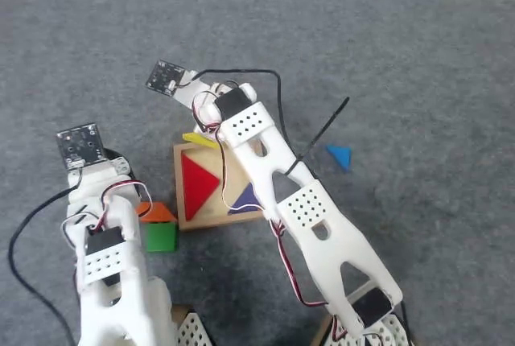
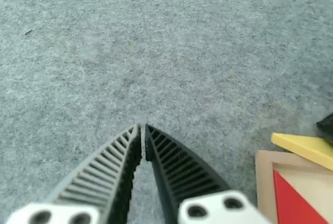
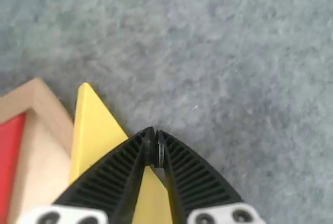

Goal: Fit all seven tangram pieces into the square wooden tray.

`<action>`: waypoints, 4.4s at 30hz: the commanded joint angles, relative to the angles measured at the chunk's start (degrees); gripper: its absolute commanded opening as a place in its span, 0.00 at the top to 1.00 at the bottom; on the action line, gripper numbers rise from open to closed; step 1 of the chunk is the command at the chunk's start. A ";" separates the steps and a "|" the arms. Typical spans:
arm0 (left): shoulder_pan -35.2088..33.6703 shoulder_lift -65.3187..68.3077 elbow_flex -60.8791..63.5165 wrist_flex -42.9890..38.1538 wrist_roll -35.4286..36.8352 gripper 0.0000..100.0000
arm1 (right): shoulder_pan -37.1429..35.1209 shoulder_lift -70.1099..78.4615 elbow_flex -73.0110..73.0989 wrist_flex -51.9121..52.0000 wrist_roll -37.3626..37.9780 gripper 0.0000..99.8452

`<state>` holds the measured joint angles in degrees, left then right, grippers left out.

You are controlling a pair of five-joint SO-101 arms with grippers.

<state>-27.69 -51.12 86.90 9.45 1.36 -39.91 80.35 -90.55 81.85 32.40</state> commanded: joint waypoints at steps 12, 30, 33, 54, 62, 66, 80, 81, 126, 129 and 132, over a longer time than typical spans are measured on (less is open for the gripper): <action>-0.18 -1.93 -0.57 -1.49 -0.79 0.99 | -0.48 -3.38 -5.89 10.68 1.23 0.99; -0.26 -1.93 -0.57 -1.49 -0.79 0.99 | -0.13 -8.31 -5.89 20.97 -0.18 0.99; -0.26 -1.93 -0.57 -1.49 -0.79 0.99 | 2.07 -12.09 -5.89 21.14 -0.26 0.99; 0.00 -1.93 -0.57 -1.49 -2.81 0.99 | 11.74 -51.21 57.05 12.09 -1.05 0.99; 1.32 -1.93 0.04 -1.58 -5.01 0.99 | 4.18 -54.29 75.43 -4.09 0.53 0.99; 1.41 -1.93 0.04 -1.49 -5.10 0.99 | 4.00 -54.11 77.63 -8.57 0.53 0.99; 1.41 -1.93 0.04 -1.49 -5.10 0.99 | -1.36 -52.79 79.56 -13.85 0.35 0.99; 1.41 -1.93 0.04 -1.49 -5.10 0.99 | -1.45 -52.18 79.65 -14.64 0.35 0.99; 1.23 -1.93 0.04 -1.49 -5.19 0.99 | 14.64 -103.25 136.97 -12.62 33.85 0.81; 1.32 -1.93 0.04 -1.49 -5.19 0.99 | 14.64 -102.64 137.93 -12.62 38.95 0.79; 1.32 -1.93 0.04 -1.49 -5.19 0.99 | 14.64 -101.49 137.93 -12.79 41.32 0.79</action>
<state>-26.64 -51.12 87.78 9.45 -3.38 -26.02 -20.22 47.30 69.89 70.73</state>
